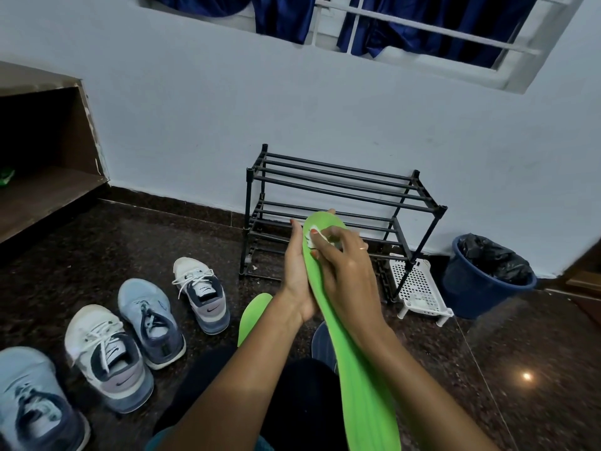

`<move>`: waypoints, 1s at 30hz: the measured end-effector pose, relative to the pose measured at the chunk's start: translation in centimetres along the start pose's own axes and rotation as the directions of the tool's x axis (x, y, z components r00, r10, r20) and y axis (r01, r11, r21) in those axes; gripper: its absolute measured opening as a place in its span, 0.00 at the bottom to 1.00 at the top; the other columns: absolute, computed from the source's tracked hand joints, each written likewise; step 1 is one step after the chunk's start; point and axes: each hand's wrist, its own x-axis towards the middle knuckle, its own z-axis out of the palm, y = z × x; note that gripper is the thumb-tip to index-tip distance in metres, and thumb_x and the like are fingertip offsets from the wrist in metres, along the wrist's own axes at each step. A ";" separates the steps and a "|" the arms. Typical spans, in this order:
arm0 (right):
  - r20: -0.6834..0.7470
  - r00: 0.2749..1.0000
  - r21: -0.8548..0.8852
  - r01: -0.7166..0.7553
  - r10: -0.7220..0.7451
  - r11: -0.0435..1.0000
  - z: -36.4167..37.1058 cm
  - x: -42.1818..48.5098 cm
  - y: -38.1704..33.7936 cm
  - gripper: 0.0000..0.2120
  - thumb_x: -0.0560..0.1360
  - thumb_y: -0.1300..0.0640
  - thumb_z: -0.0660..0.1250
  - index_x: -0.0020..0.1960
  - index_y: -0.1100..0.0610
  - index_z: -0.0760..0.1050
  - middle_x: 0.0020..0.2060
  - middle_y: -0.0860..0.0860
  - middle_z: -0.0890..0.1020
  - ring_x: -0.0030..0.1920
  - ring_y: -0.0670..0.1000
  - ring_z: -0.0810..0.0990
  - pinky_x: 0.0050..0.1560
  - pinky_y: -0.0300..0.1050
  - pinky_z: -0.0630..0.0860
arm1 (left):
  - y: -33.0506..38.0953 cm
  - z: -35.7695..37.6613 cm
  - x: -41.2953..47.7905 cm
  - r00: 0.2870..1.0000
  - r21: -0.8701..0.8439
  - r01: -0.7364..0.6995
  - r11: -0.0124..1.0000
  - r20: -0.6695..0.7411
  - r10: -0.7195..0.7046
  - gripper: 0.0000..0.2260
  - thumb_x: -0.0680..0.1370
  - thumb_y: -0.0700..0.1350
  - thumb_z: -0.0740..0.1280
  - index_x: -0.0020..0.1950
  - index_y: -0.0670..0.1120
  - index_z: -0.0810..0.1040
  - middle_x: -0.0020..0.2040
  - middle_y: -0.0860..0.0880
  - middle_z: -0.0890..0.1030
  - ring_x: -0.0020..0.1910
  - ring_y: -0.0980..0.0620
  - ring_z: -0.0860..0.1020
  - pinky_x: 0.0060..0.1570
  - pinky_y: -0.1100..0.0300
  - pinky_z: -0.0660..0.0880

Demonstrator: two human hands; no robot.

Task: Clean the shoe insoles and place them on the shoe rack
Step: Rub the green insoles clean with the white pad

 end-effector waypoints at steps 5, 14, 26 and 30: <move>-0.035 0.995 0.166 -0.089 0.096 0.982 -0.6 1.6 -0.3 0.08 0.73 0.65 0.66 0.50 0.63 0.81 0.46 0.55 0.79 0.48 0.55 0.77 0.45 0.47 0.75 | -0.1 0.3 -0.1 0.999 -0.013 -0.034 0.999 0.041 0.035 0.29 0.79 0.64 0.49 0.49 0.49 0.85 0.48 0.45 0.84 0.47 0.48 0.83 0.47 0.57 0.80; -0.021 0.989 0.246 -0.138 0.147 0.959 -0.2 2.3 -0.7 0.05 0.71 0.64 0.69 0.47 0.62 0.81 0.43 0.51 0.79 0.46 0.49 0.76 0.48 0.40 0.73 | 0.3 0.6 -0.1 0.990 0.015 -0.107 0.994 0.093 0.105 0.21 0.82 0.57 0.49 0.70 0.53 0.70 0.57 0.43 0.82 0.52 0.49 0.82 0.48 0.56 0.80; -0.054 0.982 0.299 -0.159 0.183 0.941 -0.5 3.5 -1.4 0.06 0.71 0.69 0.68 0.47 0.64 0.81 0.41 0.50 0.75 0.43 0.47 0.74 0.46 0.26 0.68 | -0.1 0.4 0.1 0.992 0.048 -0.107 0.993 0.072 0.103 0.22 0.82 0.58 0.49 0.65 0.49 0.75 0.54 0.47 0.83 0.55 0.50 0.80 0.58 0.53 0.76; 0.036 0.986 0.312 -0.165 0.161 0.936 -0.7 2.3 -2.0 0.06 0.71 0.68 0.68 0.47 0.64 0.81 0.41 0.50 0.76 0.42 0.45 0.73 0.47 0.30 0.68 | -0.2 0.7 0.3 0.989 0.011 -0.106 0.994 0.107 0.104 0.22 0.82 0.59 0.47 0.67 0.53 0.73 0.67 0.39 0.74 0.67 0.41 0.72 0.70 0.41 0.63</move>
